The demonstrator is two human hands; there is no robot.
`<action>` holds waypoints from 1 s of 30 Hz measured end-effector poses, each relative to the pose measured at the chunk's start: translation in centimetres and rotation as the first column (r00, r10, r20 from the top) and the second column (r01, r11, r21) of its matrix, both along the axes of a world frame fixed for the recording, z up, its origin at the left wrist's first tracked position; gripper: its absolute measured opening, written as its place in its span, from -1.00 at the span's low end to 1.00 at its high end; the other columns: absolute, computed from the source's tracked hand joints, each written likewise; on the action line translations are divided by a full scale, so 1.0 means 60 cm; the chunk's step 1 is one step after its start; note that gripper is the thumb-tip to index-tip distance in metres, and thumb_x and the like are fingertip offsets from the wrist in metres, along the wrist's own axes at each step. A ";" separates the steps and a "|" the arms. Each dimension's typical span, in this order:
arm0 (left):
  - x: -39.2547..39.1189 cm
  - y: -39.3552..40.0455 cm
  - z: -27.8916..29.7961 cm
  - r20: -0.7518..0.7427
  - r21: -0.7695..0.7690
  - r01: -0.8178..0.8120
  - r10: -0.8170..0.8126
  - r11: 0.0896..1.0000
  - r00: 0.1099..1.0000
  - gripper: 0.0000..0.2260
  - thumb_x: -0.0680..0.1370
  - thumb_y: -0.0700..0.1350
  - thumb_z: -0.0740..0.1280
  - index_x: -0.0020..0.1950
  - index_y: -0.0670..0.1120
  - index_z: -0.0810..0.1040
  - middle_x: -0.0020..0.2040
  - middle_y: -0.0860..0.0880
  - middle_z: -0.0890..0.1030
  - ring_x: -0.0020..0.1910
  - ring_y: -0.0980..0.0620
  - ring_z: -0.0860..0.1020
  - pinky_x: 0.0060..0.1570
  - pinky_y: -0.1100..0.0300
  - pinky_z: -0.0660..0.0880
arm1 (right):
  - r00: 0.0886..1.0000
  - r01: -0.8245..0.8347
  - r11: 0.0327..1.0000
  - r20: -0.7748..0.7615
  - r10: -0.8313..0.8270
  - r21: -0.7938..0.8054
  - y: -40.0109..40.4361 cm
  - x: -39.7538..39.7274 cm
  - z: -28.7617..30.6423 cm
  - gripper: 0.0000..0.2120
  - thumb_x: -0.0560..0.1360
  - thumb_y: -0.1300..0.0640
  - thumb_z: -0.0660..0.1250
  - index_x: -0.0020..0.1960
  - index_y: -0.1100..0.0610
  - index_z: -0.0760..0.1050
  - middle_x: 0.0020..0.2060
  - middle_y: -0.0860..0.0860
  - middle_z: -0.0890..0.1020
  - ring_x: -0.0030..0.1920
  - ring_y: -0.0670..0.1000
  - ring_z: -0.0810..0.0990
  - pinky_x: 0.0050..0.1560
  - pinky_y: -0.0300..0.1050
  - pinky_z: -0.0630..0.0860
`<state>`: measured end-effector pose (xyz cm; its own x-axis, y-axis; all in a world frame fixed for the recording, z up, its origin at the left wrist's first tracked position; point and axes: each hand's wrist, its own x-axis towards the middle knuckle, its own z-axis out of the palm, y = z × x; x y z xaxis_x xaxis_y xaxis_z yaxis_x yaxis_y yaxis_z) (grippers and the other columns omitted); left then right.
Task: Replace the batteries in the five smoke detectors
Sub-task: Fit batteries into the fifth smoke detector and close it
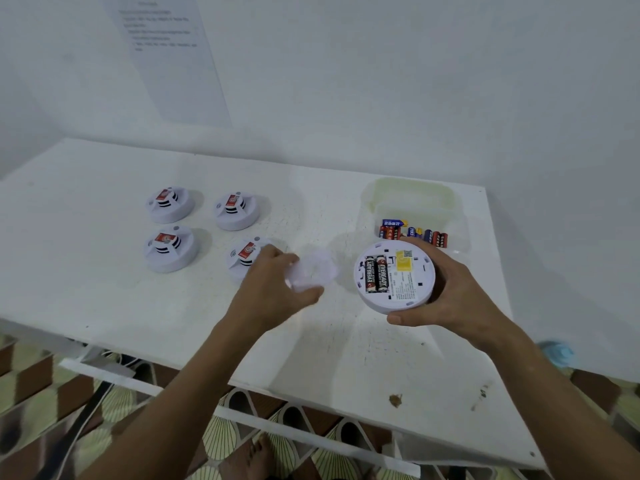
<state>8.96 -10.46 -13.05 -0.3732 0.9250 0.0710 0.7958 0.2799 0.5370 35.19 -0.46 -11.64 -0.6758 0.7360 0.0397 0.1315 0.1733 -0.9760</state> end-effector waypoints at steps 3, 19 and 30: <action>-0.005 0.004 0.064 0.040 0.214 -0.031 0.023 0.976 0.999 -0.47 0.31 0.15 0.54 0.19 -0.06 0.58 0.06 0.06 0.47 -0.11 0.28 0.44 -0.19 0.47 0.31 | 1.000 0.013 1.000 -0.006 -0.013 -0.005 -0.005 -0.020 0.007 -0.05 0.08 0.21 0.69 0.40 -0.07 0.42 0.22 -0.12 0.62 0.24 -0.06 0.58 0.08 -0.05 0.65; -0.029 0.024 0.144 0.270 0.058 0.444 -0.442 0.894 0.856 -0.55 0.30 0.18 0.56 0.15 0.21 0.57 0.14 0.20 0.53 0.09 0.16 0.57 0.08 0.10 0.58 | 0.995 0.056 0.998 -0.082 -0.054 0.030 -0.036 -0.119 0.035 -0.09 0.12 0.36 0.69 0.37 -0.03 0.45 0.19 -0.08 0.61 0.21 -0.01 0.59 0.09 0.00 0.65; -0.042 0.026 0.153 0.272 0.052 0.419 -0.417 0.906 0.867 -0.51 0.26 0.15 0.60 0.15 0.11 0.64 0.11 0.19 0.57 -0.04 0.14 0.61 -0.05 0.20 0.62 | 0.995 0.084 0.995 -0.053 -0.081 0.051 -0.048 -0.137 0.039 -0.10 0.12 0.31 0.70 0.37 -0.02 0.45 0.20 -0.10 0.60 0.21 0.01 0.59 0.09 -0.06 0.64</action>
<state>6.43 -8.92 -3.89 0.0452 0.9989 0.0145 0.6639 -0.0409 0.7467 26.95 -3.33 -9.32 -0.6092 0.7850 0.1127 0.0977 0.2153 -0.9716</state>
